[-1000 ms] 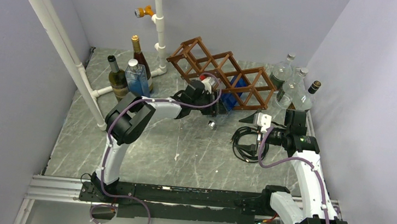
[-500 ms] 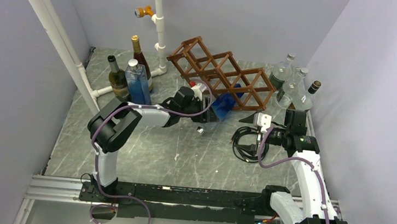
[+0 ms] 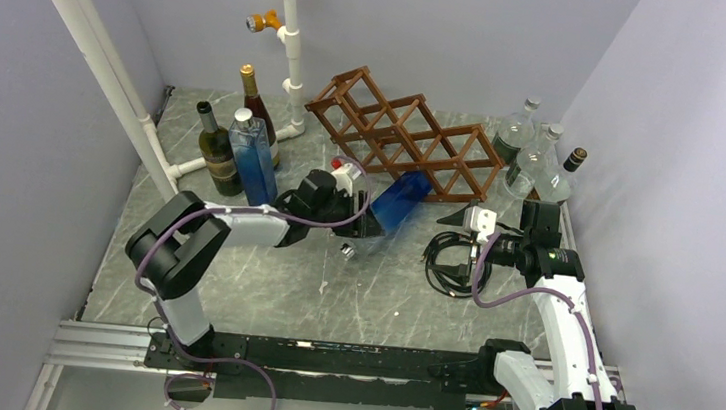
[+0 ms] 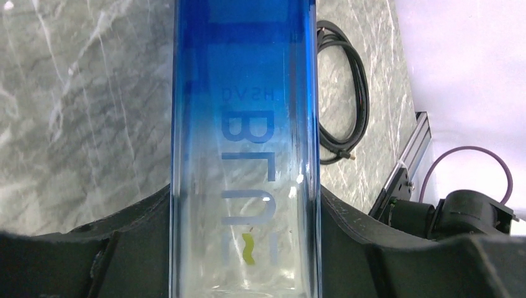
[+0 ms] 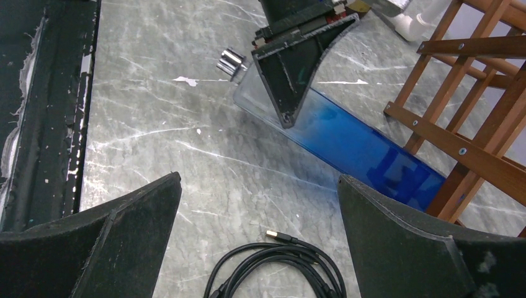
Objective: Take the wine bottle off the wine rack
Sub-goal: Pick up the wine bottle from the wine rack.
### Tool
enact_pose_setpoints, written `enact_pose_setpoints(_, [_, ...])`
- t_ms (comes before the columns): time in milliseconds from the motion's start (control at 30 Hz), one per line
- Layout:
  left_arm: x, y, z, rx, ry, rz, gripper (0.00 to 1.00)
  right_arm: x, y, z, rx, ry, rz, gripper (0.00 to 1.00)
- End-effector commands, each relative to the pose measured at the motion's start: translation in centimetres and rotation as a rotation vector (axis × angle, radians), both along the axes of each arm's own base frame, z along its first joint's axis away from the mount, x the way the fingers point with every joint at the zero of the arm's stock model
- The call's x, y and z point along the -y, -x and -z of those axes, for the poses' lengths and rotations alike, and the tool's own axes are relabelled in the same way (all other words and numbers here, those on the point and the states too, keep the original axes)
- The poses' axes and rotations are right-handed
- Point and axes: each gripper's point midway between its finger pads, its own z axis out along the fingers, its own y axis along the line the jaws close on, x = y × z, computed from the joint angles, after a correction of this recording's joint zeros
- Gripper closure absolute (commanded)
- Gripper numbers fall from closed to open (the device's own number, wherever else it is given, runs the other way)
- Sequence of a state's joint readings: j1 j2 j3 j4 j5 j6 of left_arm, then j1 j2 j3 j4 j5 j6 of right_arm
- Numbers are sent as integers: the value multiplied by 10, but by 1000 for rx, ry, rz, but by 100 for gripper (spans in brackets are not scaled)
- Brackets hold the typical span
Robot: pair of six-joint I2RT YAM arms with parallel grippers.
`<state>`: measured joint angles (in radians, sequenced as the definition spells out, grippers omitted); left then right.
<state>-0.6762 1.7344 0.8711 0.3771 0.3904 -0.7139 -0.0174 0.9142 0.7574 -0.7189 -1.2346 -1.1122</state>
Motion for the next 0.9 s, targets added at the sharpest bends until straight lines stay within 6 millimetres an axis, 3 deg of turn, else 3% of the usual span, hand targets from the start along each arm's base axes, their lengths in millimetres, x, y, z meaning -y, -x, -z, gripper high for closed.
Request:
enact_pose_setpoints(0, [7,5,-77,195,164,68,100,-1,2,-3,35,-7,-16,0])
enact_pose_setpoints(633, [-30,68,-93,151,179,118,100,-2,4,1,32,-8,-29,0])
enact_pose_setpoints(867, [-33,88,-97,97,200,176,100,-4,7,5,48,-8,-57,0])
